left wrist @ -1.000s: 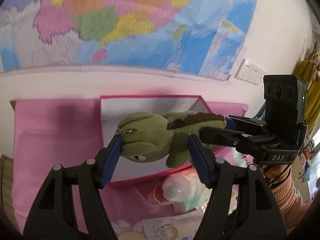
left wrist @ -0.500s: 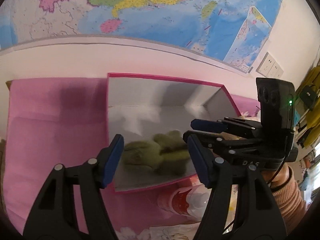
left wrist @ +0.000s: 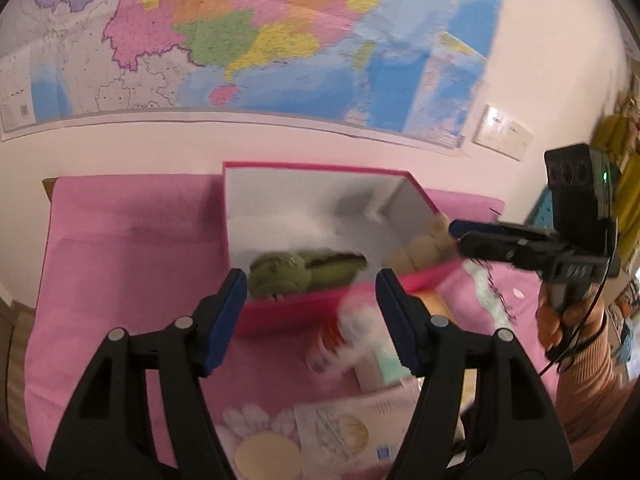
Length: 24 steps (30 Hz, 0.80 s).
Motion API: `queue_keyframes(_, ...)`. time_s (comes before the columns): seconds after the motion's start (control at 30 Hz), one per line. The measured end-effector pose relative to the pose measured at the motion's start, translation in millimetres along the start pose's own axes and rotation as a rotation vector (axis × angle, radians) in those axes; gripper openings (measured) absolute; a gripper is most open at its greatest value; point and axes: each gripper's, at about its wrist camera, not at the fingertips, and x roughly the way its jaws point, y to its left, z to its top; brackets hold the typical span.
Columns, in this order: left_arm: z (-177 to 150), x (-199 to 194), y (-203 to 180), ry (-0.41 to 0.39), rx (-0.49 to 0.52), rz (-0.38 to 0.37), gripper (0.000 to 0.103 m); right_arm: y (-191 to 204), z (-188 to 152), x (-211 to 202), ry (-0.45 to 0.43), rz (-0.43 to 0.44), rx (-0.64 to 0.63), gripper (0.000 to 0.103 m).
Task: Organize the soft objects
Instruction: 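Carry the dinosaur into the pink box and open the left tool, then grasp the clear cotton-swab bag with the right tool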
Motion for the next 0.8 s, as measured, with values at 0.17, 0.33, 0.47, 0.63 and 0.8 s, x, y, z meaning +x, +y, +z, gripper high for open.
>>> queue_keyframes(0.17, -30.9, -17.3, -8.4, 0.008, 0.013, -0.016, 0.078, 16.4, -26.7, -35.7, -0.004, 0.062, -0.003, 0.058)
queue_keyframes(0.33, -64.7, -15.8, -7.3, 0.065, -0.006, -0.001, 0.078, 32.7, -65.9, -38.7, 0.080, 0.074, -0.010, 0.060)
queue_keyframes(0.47, -87.7, -8.1, -5.9, 0.116, -0.020, 0.028, 0.078, 39.9, -96.4, -19.5, 0.169, 0.048, -0.003, 0.061)
queue_keyframes(0.63, -110.5, -1.8, -2.8, 0.164, -0.044, 0.031, 0.078, 37.4, -119.3, -1.2, 0.218, 0.048, 0.046, 0.061)
queue_keyframes(0.8, -123.9, 2.3, 5.2, 0.186, -0.083, 0.011, 0.078, 36.6, -130.9, 13.6, 0.241, 0.048, 0.080, 0.061)
